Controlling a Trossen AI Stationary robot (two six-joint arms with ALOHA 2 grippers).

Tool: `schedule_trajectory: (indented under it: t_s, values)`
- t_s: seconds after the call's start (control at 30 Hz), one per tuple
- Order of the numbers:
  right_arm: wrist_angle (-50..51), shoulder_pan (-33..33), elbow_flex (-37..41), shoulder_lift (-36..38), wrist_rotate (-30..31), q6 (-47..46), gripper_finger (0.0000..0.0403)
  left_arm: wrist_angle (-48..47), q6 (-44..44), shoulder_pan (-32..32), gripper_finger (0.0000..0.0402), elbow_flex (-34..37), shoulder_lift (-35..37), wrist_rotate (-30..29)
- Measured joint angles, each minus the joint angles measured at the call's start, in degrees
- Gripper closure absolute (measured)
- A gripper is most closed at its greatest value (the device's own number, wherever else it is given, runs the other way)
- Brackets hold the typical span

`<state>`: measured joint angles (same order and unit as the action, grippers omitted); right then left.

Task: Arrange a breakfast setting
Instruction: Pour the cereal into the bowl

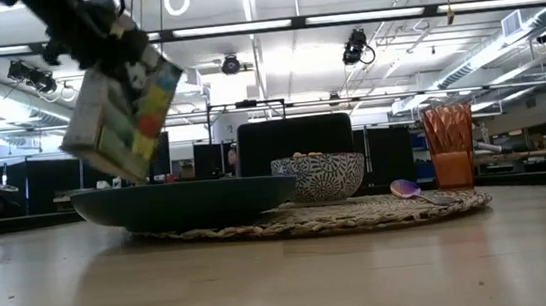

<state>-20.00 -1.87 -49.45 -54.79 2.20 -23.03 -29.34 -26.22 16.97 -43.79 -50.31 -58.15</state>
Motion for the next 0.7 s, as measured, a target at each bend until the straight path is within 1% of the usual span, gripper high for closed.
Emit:
schedule_trajectory:
  t_s: [0.1, 0.17, 0.27, 0.37, 0.47, 0.53, 0.6, 0.7]
  values:
    - [3.1, 1.8, -4.9, -3.5, 0.5, 1.1, 0.0114, 0.2, -3.1, 0.0, 0.0379, 4.6, 2.0, -5.1]
    - [4.6, 3.4, -7.7, -5.6, 1.3, 2.5, 0.0114, 0.0, -5.7, 0.7, 0.0379, 7.7, 3.7, -7.3]
    - [4.6, 5.6, -10.9, -8.6, 3.3, 5.3, 0.0114, 0.3, -10.1, 2.6, 0.0376, 11.8, 6.2, -8.7]
    - [4.6, 7.2, -13.2, -11.5, 6.7, 4.9, 0.0114, 1.6, -10.7, 5.7, 0.0364, 15.1, 7.3, -8.1]
    - [4.8, 7.5, -14.8, -14.2, 7.6, 2.0, 0.0111, 2.5, -10.7, 10.0, 0.0342, 17.0, 7.4, -5.4]
    - [4.6, 7.5, -15.6, -15.9, 7.3, 0.0, 0.0105, 4.2, -10.7, 13.0, 0.0321, 18.1, 7.3, -2.1]
    - [4.7, 7.5, -16.3, -17.5, 6.8, -1.7, 0.0097, 5.3, -10.5, 16.4, 0.0294, 18.7, 7.3, 3.5]
    - [4.8, 7.5, -17.3, -19.4, 4.2, -2.9, 0.0086, 5.0, -8.1, 21.3, 0.0249, 18.5, 7.2, 14.9]
